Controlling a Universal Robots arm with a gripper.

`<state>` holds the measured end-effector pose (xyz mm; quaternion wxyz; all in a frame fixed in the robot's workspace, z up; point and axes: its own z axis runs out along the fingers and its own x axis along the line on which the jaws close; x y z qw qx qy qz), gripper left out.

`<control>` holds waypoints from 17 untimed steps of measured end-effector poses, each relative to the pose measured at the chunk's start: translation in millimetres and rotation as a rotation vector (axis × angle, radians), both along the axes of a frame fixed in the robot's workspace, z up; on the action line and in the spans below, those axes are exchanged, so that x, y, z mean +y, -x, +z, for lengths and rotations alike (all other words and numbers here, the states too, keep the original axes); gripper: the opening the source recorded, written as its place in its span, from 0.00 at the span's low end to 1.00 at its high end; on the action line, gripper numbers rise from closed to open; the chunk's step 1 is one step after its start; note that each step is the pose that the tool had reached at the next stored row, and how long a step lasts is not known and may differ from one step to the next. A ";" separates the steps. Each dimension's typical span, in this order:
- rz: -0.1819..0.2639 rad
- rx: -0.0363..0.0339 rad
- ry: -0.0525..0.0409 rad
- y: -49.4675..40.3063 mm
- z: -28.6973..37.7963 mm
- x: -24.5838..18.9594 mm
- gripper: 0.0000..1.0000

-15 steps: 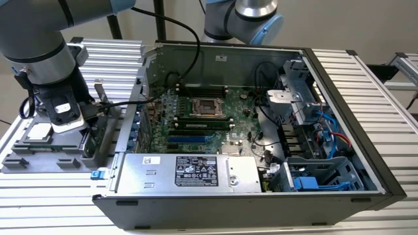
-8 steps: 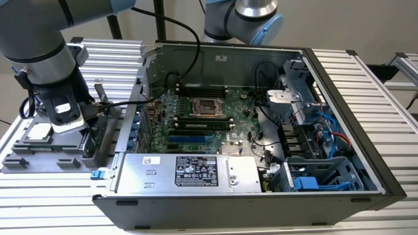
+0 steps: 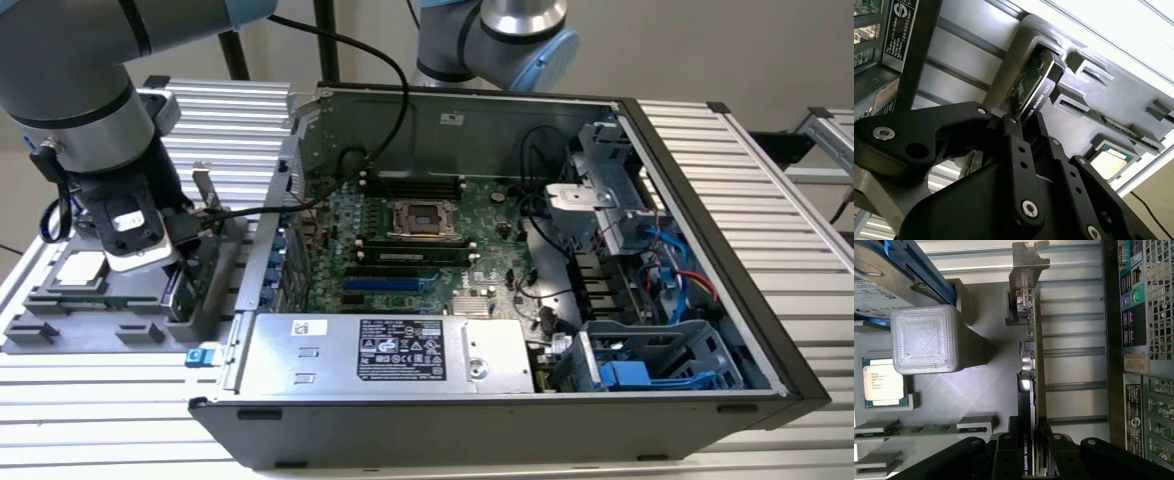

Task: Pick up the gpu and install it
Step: 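Pick up the gpu and move the gpu toward the slot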

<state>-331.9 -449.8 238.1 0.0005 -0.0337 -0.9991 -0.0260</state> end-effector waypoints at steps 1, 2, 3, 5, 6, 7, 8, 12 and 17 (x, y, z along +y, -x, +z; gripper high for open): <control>0.000 0.0000 0.0000 0.0 0.0 0.0 0.00; 0.000 0.0000 0.0000 0.0 0.0 0.0 0.00; 0.000 0.0000 0.0000 0.0 0.0 0.0 0.00; 0.000 -0.0004 -0.0003 0.0 0.2 0.0 0.00; 0.000 -0.0006 -0.0005 -0.1 0.5 0.0 0.00; 0.000 -0.0008 -0.0007 -0.1 1.0 0.1 0.00; 0.000 -0.0003 -0.0003 0.0 1.9 0.0 0.00; 0.000 0.0000 -0.0001 0.0 6.4 0.0 0.00; 0.000 -0.0001 0.0000 0.0 12.2 0.0 0.00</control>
